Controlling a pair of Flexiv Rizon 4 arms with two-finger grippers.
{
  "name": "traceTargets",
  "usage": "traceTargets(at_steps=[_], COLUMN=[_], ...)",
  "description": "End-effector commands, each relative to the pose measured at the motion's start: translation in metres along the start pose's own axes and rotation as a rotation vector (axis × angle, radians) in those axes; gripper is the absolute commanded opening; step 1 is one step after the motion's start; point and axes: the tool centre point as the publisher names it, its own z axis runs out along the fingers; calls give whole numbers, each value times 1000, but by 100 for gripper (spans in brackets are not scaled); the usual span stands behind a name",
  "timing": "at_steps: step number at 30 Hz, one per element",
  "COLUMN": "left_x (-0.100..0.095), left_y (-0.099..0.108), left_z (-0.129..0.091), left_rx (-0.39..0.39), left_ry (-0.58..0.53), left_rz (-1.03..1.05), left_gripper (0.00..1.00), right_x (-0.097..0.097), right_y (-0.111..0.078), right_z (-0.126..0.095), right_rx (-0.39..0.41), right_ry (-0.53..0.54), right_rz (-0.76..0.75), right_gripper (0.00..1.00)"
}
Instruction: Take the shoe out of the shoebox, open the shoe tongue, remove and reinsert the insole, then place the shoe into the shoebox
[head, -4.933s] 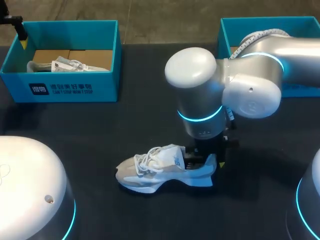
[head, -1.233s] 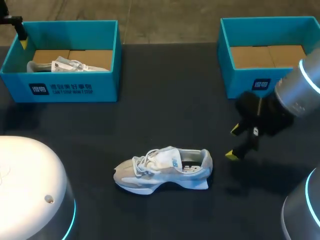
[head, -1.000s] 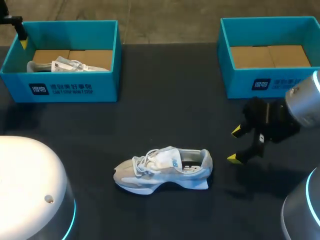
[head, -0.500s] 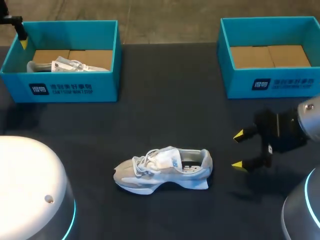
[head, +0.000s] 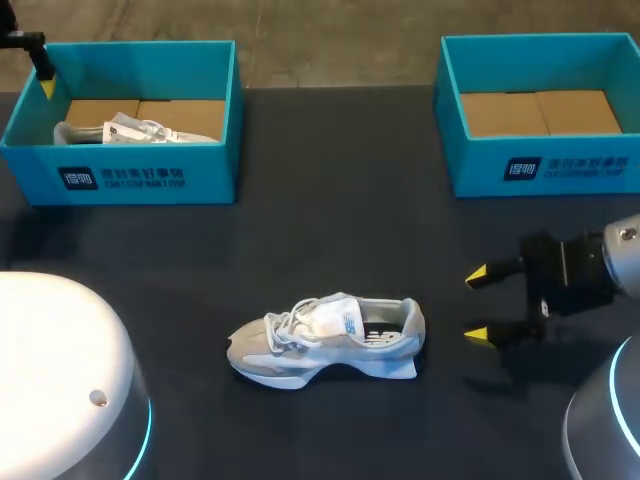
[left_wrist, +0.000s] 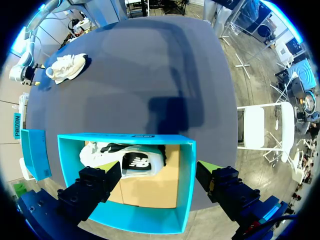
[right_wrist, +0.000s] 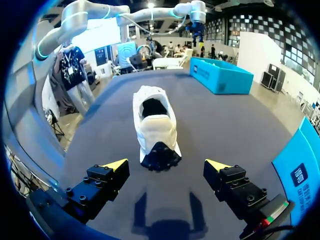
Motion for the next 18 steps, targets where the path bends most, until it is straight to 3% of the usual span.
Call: traceTargets(at_steps=[1, 9, 18], left_x=[0, 0, 0], left_y=[-1, -1, -1], left_z=[0, 0, 0], left_rx=[-3, -3, -3], left_ry=[2, 2, 2], left_rz=[0, 0, 0], left_gripper=[100, 100, 100], right_x=[0, -12, -12], right_y=[2, -37, -41], right_z=[0, 18, 28], right_rx=[6, -116, -162], right_ry=[0, 48, 55], right_rz=[0, 45, -20], right_gripper=[100, 100, 100])
